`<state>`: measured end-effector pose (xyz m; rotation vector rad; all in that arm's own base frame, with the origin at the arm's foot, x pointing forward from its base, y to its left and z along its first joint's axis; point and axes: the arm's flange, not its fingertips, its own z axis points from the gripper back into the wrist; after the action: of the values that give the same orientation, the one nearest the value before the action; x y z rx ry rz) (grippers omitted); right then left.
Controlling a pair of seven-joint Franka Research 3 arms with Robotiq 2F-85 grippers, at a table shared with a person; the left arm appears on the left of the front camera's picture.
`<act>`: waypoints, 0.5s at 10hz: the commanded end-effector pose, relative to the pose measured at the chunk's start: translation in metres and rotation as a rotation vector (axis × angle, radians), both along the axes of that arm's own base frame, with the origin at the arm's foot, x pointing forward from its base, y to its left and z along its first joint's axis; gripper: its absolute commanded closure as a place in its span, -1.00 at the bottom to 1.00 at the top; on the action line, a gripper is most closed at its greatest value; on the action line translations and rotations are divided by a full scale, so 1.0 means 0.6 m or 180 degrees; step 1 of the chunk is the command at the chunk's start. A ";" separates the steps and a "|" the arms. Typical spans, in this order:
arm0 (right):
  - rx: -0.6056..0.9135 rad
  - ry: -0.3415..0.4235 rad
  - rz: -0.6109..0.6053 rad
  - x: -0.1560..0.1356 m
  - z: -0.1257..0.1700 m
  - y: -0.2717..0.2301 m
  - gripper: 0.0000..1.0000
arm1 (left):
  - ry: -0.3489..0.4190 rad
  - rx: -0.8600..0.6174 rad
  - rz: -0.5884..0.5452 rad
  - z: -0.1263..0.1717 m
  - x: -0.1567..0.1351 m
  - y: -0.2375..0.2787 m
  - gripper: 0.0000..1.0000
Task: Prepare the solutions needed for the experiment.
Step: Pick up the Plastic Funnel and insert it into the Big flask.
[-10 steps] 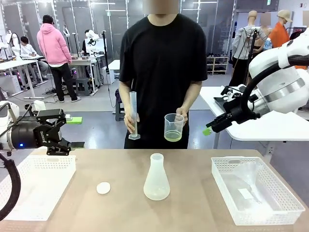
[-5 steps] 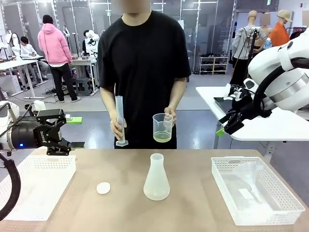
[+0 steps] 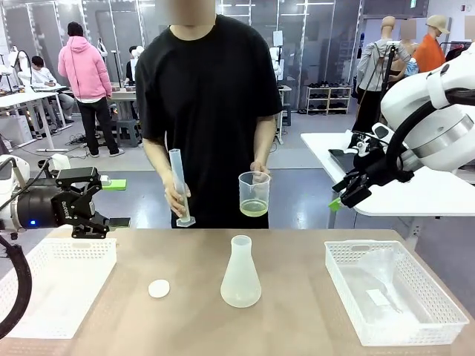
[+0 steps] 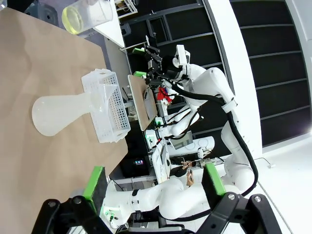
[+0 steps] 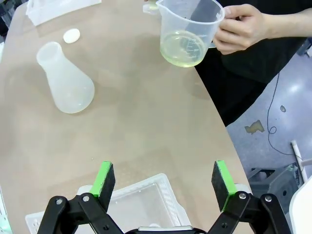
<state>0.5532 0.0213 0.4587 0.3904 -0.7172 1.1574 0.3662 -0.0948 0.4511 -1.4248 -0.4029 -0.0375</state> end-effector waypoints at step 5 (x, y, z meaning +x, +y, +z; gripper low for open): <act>0.0000 -0.0003 -0.0002 0.000 0.001 -0.001 -1.00 | 0.0026 -0.0070 0.0007 0.004 -0.001 -0.004 -1.00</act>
<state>0.5533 0.0209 0.4591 0.3896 -0.7180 1.1571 0.3663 -0.0945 0.4511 -1.4248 -0.4033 -0.0370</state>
